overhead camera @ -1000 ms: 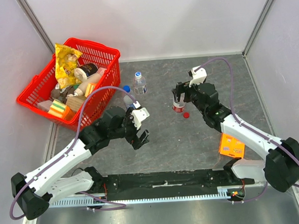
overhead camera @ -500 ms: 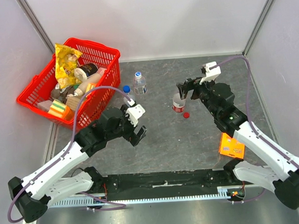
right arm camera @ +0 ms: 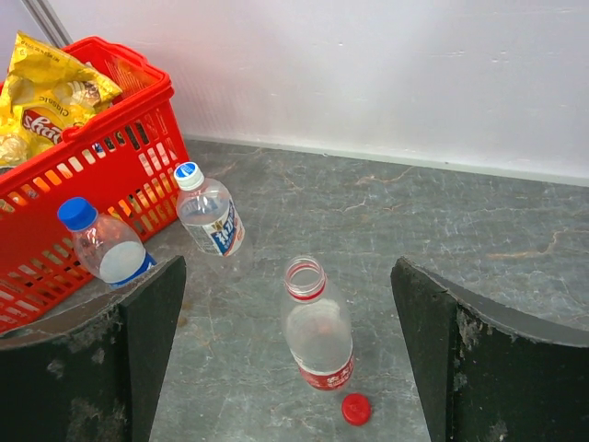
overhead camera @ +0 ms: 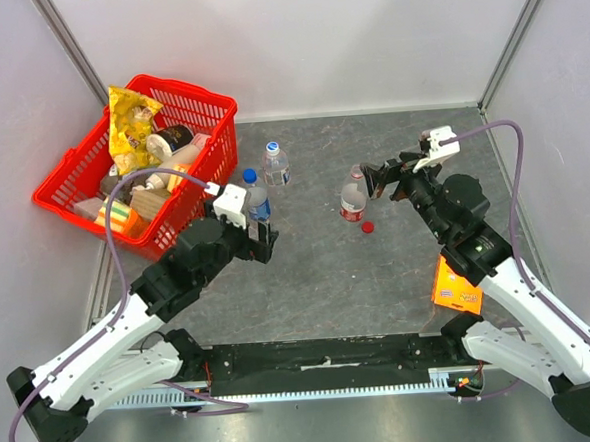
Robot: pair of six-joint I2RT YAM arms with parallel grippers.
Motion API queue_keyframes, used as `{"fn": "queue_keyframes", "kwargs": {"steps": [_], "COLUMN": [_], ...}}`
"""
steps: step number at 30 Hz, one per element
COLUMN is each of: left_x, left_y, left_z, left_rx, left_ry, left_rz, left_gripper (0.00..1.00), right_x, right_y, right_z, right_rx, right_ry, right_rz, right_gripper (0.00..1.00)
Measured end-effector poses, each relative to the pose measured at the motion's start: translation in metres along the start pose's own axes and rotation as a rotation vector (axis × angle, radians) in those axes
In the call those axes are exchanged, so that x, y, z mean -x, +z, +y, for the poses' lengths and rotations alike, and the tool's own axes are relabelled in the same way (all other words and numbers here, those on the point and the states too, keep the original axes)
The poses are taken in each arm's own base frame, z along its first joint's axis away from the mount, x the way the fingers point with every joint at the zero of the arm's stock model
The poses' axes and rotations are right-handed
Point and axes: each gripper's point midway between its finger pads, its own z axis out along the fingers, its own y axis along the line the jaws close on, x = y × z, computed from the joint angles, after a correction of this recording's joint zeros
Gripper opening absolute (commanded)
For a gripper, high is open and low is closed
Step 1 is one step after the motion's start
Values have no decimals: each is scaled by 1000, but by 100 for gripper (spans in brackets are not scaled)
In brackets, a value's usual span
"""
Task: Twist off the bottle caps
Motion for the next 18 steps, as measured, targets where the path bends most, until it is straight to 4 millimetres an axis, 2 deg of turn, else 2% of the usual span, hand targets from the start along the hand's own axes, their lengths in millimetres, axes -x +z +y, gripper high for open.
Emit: {"fn": "queue_keyframes", "kwargs": {"steps": [4, 6, 10, 13, 18], "left_x": [10, 8, -14, -32, -38], "left_y": [10, 21, 47, 60, 73], "left_z": [7, 10, 21, 31, 41], "left_rx": [62, 96, 191, 265, 311], "left_ry": [-60, -66, -38, -13, -19], "left_rz": [-54, -48, 31, 86, 78], "left_gripper": [100, 100, 100, 99, 98], "right_x": [1, 2, 3, 4, 3], "right_y": [-4, -7, -12, -14, -15], "right_z": [0, -1, -2, -2, -4], "right_rx": [0, 1, 1, -2, -9], "right_ry": [0, 0, 1, 1, -1], "right_rz": [0, -1, -6, -8, -6], "right_gripper": [98, 98, 98, 98, 98]}}
